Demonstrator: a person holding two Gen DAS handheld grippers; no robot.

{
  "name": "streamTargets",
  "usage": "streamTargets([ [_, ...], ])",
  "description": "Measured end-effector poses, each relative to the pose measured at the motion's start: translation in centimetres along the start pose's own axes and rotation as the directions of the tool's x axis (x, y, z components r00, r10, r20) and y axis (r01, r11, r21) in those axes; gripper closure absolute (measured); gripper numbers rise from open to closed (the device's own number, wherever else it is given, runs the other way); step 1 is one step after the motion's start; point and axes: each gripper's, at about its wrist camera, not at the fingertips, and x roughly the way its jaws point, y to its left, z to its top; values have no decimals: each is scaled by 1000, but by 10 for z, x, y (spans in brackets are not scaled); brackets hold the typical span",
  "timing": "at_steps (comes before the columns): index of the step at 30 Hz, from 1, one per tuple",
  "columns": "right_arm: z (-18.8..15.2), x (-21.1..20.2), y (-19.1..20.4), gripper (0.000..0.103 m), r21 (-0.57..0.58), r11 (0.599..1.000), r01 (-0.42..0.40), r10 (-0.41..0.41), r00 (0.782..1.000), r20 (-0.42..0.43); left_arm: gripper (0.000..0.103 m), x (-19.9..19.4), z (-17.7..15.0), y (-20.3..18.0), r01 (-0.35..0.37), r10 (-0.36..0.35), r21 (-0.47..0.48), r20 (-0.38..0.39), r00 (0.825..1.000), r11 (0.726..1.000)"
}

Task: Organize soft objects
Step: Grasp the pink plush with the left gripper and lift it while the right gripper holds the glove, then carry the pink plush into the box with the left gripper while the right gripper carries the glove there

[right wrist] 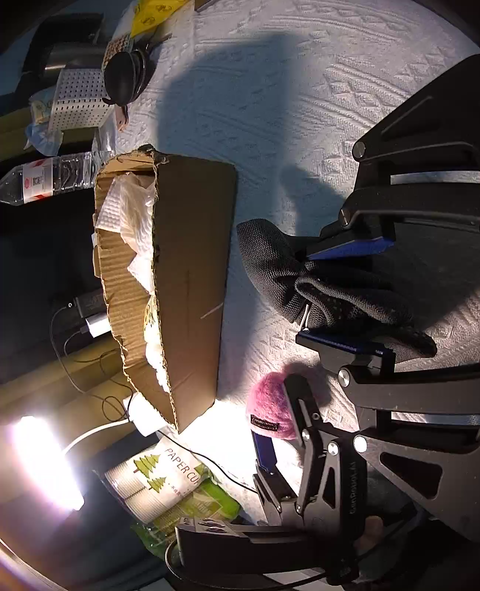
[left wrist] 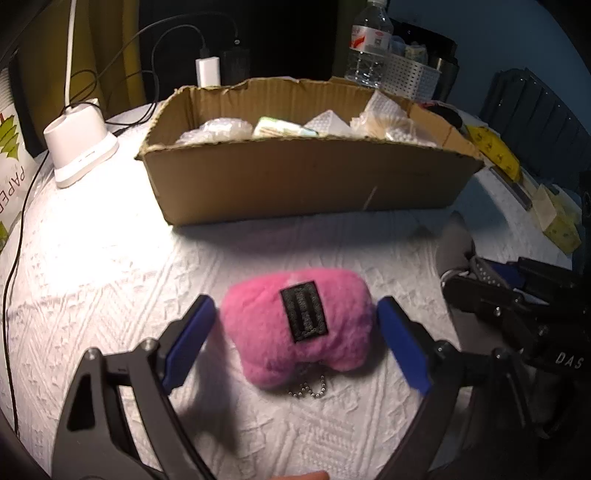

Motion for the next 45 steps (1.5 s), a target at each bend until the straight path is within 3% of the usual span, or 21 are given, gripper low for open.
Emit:
streamTargets([
  [3,0,-1,0,64,1,1000,-11,11,1000,3,18,1,0,-2,-3,3,13,2,1000,1000],
  [4,0,-1,0,64,2,1000,-12,12,1000,5,32,-1,0,-2,-10,10,15,12,1000,1000],
  [5,0,-2,0,64,3,1000,-14,14,1000,6,35,-2,0,-2,-11,11,12,15,1000,1000],
  [19,-3,-16,-5,64,0,999,45,-45,999,31,37,-27,-1,-4,44,-44,12,61,997,999],
  [31,14,-39,3,64,-35,998,54,-51,995,81,37,-57,14,-4,21,-22,7,131,991,1000],
  [45,53,-63,10,64,-108,993,41,-24,987,158,37,-93,47,-6,-9,3,21,270,963,1000],
])
